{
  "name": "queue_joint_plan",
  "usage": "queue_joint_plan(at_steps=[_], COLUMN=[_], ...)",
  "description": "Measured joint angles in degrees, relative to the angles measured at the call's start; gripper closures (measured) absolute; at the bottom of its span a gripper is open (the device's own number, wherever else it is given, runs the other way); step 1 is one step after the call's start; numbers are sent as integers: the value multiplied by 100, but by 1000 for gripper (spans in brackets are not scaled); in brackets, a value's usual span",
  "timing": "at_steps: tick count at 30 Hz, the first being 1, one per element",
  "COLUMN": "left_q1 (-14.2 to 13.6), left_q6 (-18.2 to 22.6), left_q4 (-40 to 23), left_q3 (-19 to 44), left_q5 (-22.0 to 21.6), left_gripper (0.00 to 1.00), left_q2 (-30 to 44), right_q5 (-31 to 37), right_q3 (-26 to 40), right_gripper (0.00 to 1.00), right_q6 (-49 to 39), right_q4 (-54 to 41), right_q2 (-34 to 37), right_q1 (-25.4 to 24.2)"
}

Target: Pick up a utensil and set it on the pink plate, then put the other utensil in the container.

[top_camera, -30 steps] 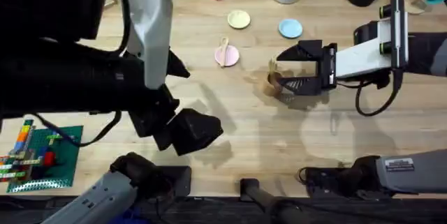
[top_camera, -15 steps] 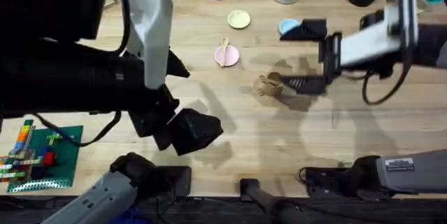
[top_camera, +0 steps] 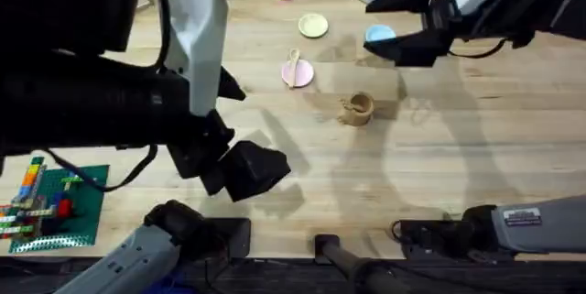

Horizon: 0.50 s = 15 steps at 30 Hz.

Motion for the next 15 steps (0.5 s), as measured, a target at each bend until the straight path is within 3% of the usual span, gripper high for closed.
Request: queue_joint_plan(at_steps=[5, 9, 15], left_q1=[0, 0, 0], left_q6=[0, 0, 0], left_q4=[0, 0, 0], left_q3=[0, 0, 0], left_q5=[-39, -58, -170], left_gripper=[8, 7, 7], left_q2=[2, 2, 2], right_q5=[259, 619, 2329], right_q3=[16, 34, 406], right_gripper=[3, 3, 4], right_q6=[1603, 2390, 2835], right_q4=[-341, -892, -2670], right_q2=[-2, -2, -44], right_q1=[0, 2, 176])
